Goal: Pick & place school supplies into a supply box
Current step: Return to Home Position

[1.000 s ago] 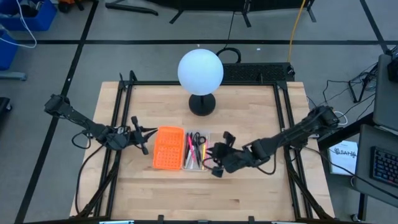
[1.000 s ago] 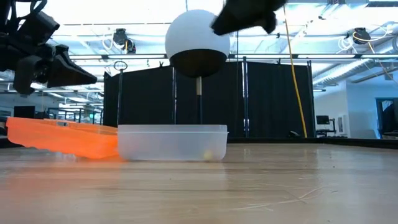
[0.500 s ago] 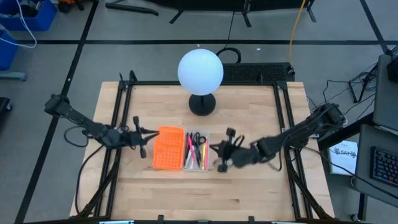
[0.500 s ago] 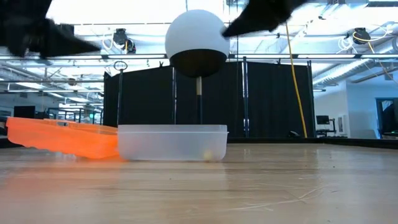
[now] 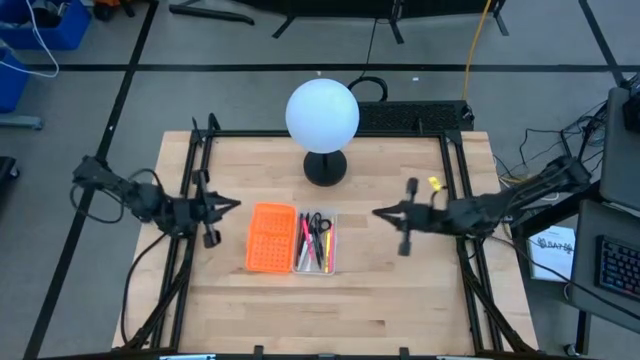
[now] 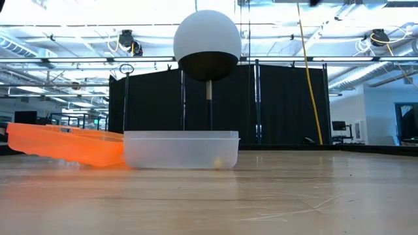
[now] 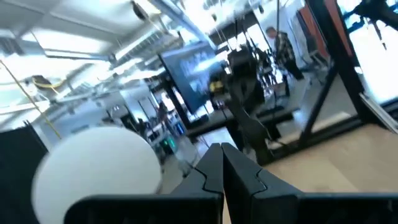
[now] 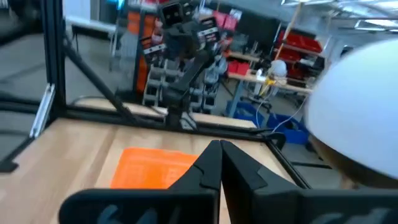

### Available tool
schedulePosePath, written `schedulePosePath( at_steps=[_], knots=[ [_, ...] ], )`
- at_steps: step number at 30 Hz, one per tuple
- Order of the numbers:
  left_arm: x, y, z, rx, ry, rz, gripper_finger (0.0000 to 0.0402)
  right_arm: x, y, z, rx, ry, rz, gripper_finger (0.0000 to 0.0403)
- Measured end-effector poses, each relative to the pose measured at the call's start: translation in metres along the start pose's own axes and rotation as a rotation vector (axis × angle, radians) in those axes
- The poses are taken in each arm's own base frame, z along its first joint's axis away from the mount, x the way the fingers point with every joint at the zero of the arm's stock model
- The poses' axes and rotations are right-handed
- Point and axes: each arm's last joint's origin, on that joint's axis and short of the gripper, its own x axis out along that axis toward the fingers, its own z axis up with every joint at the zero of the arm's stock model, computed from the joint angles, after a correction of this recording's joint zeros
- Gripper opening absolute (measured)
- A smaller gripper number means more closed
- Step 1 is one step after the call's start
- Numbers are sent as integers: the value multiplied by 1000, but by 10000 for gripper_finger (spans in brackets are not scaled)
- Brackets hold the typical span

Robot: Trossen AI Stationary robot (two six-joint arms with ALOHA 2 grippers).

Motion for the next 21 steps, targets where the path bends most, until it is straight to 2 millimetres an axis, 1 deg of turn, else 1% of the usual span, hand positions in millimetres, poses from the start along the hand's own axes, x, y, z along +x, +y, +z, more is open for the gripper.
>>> schedulePosePath(
  at_steps=[2, 5, 8, 9, 11, 13, 16, 18, 21],
  knots=[
    [-4, 7, 2, 9, -5, 1, 5, -16, -8, -11, 33, -36, -11, 0],
    [-12, 6, -8, 13, -18, -103, 4, -33, -16, -38, 70, -88, -47, 0],
    [-16, -9, -30, 23, -90, -270, 4, -43, -20, -68, 101, -101, -73, 0],
    [-16, -12, -38, 22, -105, -275, 4, -46, -22, -77, 108, -99, -76, 0],
    [-15, -15, -51, -11, -95, -229, 3, -50, -24, -89, 113, -102, -74, 0],
    [-14, -14, -61, -69, -59, -179, 3, -54, -28, -94, 111, -110, -88, 0],
    [-15, -7, -66, -140, -2, -125, 4, -62, -35, -88, 87, -154, -69, 0],
    [-18, -2, -64, -145, 25, -115, 3, -70, -40, -82, 81, -177, -48, 0],
    [-28, 4, -57, -156, -26, -119, 3, -84, -46, -78, 107, -185, -32, 0]
  ],
)
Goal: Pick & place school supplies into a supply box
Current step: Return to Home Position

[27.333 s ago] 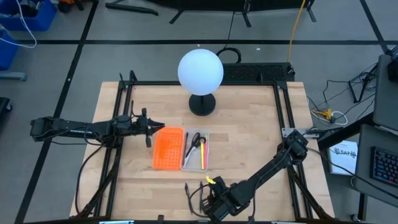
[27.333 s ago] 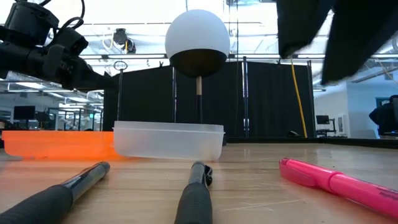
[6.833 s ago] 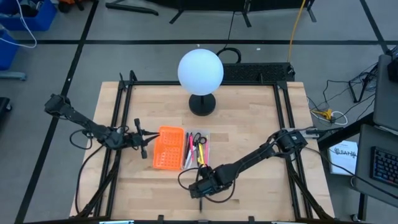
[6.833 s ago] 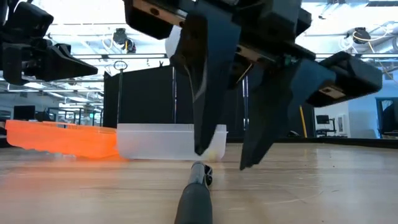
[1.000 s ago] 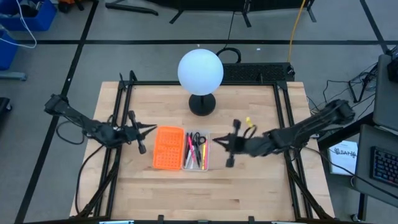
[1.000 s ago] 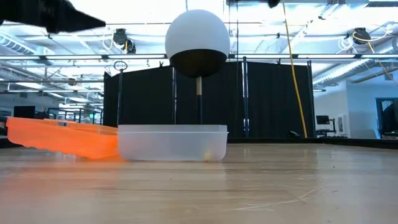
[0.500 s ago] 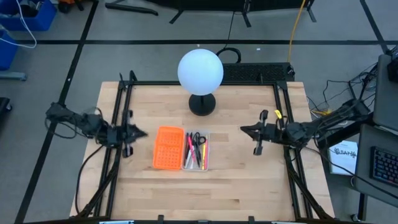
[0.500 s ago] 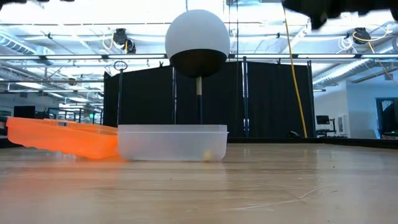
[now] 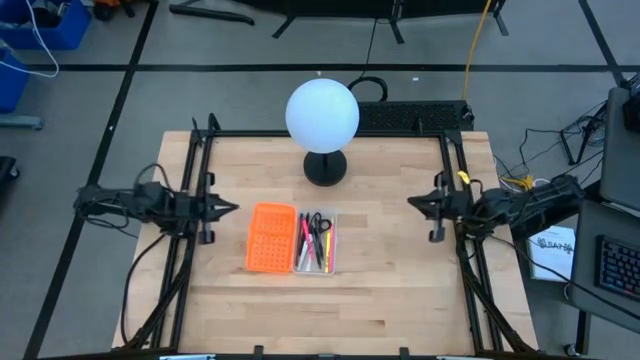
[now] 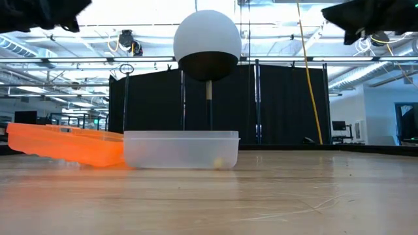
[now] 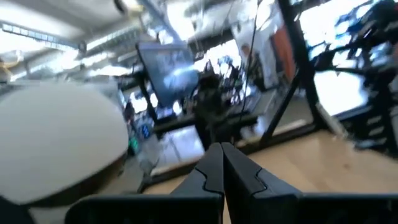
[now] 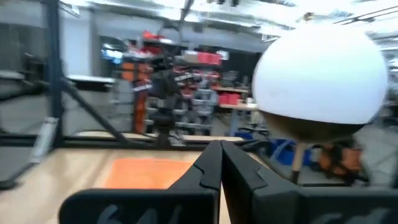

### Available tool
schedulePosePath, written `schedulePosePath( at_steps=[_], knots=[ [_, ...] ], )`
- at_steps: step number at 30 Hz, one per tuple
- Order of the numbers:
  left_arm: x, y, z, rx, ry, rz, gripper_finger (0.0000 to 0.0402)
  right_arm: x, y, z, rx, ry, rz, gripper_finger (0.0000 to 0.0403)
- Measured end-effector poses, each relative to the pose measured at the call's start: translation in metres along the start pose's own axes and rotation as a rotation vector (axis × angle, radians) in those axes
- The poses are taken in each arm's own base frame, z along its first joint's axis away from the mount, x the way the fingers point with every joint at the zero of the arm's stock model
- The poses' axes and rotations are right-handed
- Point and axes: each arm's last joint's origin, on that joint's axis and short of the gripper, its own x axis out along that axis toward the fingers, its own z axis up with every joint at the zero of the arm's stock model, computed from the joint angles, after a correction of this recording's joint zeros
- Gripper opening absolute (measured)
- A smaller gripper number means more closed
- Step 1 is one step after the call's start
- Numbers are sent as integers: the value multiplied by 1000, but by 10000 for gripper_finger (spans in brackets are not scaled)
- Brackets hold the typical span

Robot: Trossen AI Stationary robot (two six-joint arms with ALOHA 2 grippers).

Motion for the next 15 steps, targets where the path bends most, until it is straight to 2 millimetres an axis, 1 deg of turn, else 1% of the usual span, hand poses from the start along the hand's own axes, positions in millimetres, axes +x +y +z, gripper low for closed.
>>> schedulePosePath(
  at_steps=[2, 4, 6, 12, 15],
  knots=[
    [-8, 0, 2, -5, -34, -19, 2, -9, -1, -1, 30, 12, 45, 0],
    [-13, -2, -2, -5, -36, -31, 2, -15, -1, -7, 53, 51, 69, 0],
    [-13, -6, -10, -6, -18, -37, 2, -18, 0, -17, 70, 67, 81, 0],
    [-7, -18, -48, -7, 46, -4, 1, -20, 2, -40, 44, 91, 57, 0],
    [-7, -19, -54, -51, 100, -45, 1, -21, 5, -47, 6, 87, 105, 0]
  ],
)
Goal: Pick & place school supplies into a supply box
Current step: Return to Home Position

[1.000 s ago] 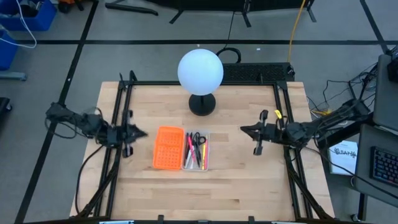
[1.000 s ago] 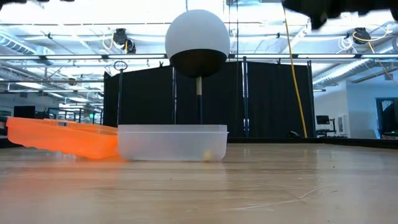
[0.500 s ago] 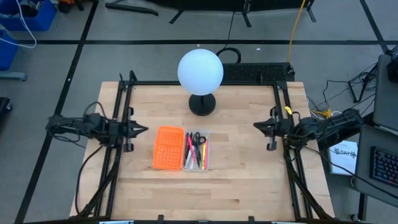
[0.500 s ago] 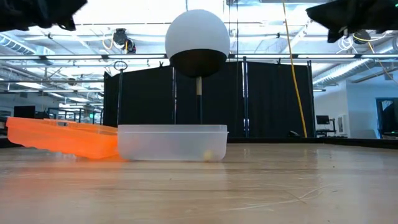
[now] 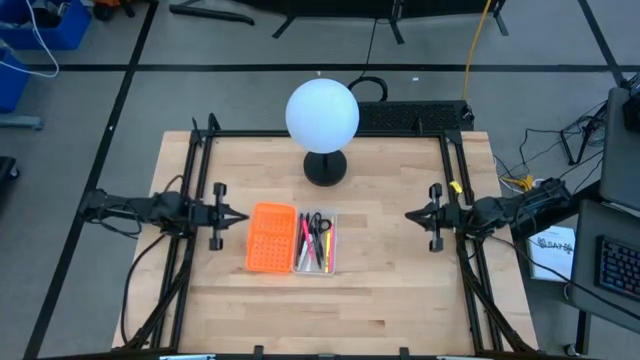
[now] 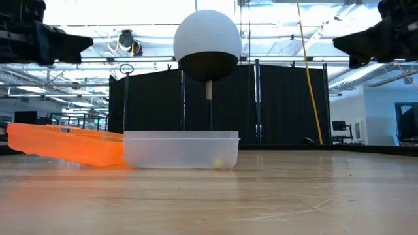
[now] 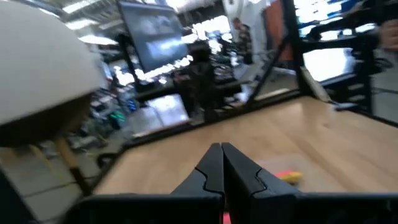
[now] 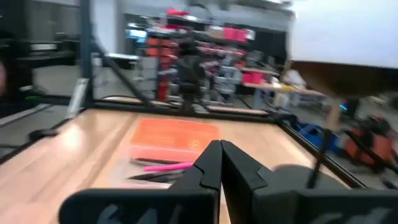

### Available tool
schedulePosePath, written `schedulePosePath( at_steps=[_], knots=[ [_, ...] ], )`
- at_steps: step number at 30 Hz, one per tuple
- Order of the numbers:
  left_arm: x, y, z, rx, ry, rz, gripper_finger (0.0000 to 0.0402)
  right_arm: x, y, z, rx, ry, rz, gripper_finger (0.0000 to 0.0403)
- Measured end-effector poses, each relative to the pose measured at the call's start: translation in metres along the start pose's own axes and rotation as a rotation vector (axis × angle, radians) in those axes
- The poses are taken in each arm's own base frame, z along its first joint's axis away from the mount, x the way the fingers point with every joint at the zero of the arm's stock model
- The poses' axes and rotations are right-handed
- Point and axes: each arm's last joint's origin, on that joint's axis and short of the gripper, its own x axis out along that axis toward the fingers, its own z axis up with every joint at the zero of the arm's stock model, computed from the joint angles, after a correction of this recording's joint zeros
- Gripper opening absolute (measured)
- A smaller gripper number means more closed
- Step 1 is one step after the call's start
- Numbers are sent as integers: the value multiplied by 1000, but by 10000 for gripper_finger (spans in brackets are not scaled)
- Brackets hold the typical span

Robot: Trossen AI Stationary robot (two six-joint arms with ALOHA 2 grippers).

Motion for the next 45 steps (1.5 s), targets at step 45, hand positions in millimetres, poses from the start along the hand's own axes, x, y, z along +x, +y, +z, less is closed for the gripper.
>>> schedulePosePath(
  at_steps=[45],
  knots=[
    [8, -13, -8, -154, 76, -257, 13, 3, -1, -12, 145, 47, 35, 0]
  ],
)
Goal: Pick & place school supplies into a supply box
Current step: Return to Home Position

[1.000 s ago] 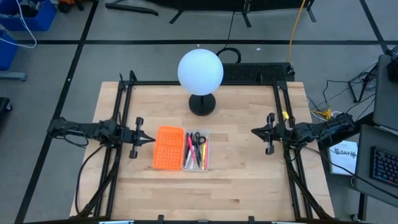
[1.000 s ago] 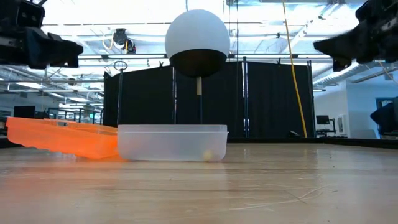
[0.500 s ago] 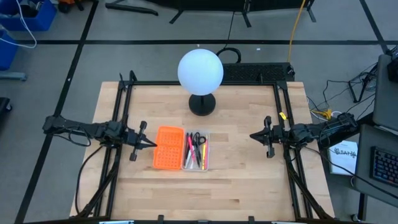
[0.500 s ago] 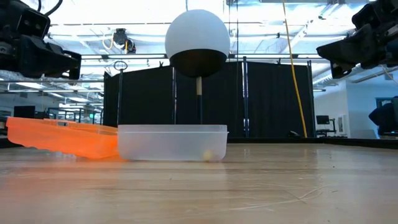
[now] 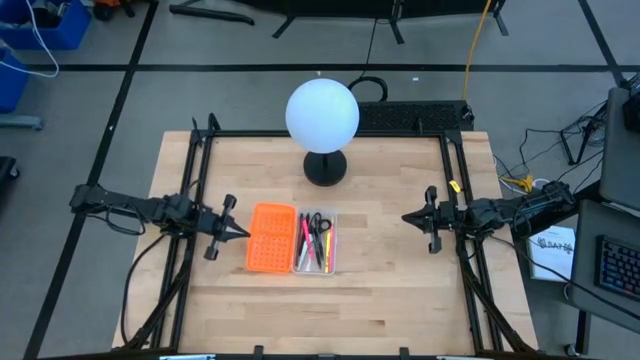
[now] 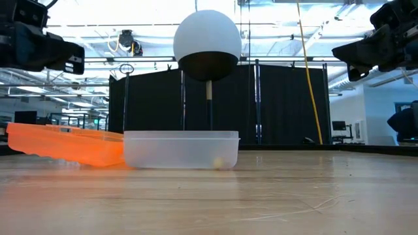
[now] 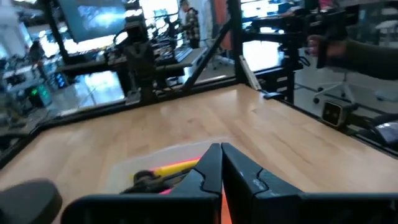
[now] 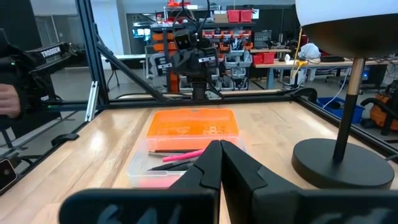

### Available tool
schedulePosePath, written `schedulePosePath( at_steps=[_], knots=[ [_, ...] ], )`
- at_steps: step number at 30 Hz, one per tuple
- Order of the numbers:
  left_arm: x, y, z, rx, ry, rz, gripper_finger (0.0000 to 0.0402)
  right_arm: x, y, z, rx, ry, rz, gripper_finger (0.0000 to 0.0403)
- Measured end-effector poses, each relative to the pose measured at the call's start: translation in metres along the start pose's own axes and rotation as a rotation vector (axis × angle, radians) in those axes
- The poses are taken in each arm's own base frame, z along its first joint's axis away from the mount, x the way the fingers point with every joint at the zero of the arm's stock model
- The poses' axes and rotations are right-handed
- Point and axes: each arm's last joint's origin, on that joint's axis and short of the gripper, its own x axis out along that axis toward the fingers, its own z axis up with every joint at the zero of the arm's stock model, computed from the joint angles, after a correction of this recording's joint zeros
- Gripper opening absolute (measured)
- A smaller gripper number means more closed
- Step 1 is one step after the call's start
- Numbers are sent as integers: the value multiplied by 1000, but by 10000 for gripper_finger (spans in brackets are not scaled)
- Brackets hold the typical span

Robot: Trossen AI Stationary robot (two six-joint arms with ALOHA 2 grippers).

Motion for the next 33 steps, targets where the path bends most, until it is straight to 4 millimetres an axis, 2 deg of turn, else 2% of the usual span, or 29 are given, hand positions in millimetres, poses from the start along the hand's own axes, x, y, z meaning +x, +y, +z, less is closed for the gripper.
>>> schedulePosePath(
  at_steps=[6, 33],
  knots=[
    [0, 1, -1, -43, 11, 30, 34, 0, 0, 0, -2, 0, 0, 0],
    [0, 1, -1, -38, 12, 32, 37, 0, 0, 0, 0, -2, 2, 0]
  ],
)
